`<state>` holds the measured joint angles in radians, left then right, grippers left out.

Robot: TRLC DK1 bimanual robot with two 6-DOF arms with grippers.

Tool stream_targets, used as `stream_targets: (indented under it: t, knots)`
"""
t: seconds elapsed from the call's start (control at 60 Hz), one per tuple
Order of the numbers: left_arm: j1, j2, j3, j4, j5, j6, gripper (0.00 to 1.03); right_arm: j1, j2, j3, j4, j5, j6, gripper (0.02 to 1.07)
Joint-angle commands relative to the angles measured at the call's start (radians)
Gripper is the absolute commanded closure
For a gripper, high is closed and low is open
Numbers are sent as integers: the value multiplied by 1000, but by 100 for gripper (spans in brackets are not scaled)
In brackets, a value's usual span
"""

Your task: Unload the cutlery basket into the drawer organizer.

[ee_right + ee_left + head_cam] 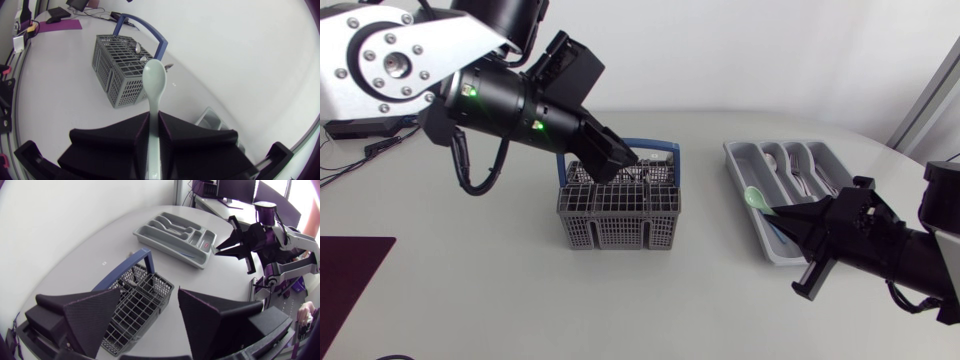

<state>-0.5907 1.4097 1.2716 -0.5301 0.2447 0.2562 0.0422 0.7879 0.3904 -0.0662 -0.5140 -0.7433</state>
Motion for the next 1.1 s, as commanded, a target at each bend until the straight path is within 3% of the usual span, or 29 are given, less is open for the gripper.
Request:
stream_targets:
  t: [0.0, 0.217, 0.467, 0.817, 1.083]
  knots:
    - [20, -40, -44, 16, -5, 26, 5, -73, 30, -16, -30, -54, -110, 99]
    - [35, -77, -109, 28, -8, 55, 5, -272, 189, 45, -126, -201, -395, 100]
    - [37, -92, -153, 33, -27, 94, 5, -455, 484, 226, -245, -244, -712, 101]
    - [49, -103, -209, 39, -38, 146, 5, -604, 855, 581, -492, -170, -1045, 101]
    - [71, -133, -242, 47, -41, 166, 5, -625, 978, 634, -497, -58, -1208, 101]
